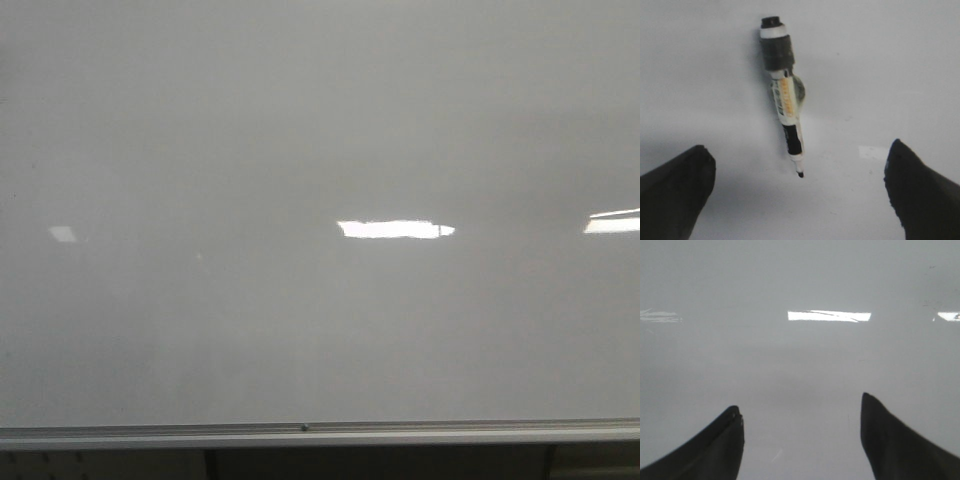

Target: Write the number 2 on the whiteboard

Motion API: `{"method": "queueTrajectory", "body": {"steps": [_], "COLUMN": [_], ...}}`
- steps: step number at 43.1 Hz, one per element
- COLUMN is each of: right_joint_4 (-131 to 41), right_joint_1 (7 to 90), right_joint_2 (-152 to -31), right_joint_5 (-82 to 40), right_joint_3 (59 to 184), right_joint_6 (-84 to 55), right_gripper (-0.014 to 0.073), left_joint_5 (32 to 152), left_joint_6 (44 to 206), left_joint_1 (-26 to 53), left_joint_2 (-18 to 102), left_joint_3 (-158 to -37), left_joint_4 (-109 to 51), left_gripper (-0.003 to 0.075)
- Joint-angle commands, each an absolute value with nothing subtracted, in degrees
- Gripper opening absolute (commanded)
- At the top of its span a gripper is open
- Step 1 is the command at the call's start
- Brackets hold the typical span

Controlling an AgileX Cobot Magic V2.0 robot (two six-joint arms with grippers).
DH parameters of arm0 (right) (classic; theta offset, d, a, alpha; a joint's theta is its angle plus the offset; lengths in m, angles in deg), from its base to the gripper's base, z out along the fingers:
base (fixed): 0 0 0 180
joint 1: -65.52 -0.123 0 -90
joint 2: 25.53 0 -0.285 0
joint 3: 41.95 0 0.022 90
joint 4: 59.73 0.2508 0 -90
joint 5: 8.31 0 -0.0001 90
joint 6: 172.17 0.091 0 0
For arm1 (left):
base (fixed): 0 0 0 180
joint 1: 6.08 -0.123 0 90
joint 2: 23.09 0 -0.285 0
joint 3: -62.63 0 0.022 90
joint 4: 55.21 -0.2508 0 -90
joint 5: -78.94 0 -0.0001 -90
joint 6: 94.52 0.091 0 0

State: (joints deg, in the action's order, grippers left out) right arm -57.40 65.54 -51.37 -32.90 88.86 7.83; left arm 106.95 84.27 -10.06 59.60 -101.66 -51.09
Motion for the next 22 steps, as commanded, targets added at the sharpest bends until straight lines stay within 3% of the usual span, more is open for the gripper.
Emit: {"method": "queueTrajectory", "body": {"steps": [1,16,22], "right_joint_4": [-57.31,-57.31,-57.31], "right_joint_1": [65.79,65.79,65.79], "right_joint_2": [-52.34,-52.34,-52.34], "right_joint_5": [-28.28,-28.22,-27.95], "right_joint_3": [90.95,90.95,90.95], "right_joint_6": [7.83,7.83,7.83], "right_gripper": [0.0521,0.0521,0.0521], "left_joint_5": [103.51,102.77,103.11], "left_joint_6": [83.34,83.34,83.71], "left_joint_1": [-11.78,-12.90,-12.90], "left_joint_2": [63.44,76.26,78.95], "left_joint_3": [-106.35,-112.35,-114.03], "left_joint_4": [-48.54,-42.56,-41.02], "left_gripper": [0.0662,0.0657,0.0592]}}
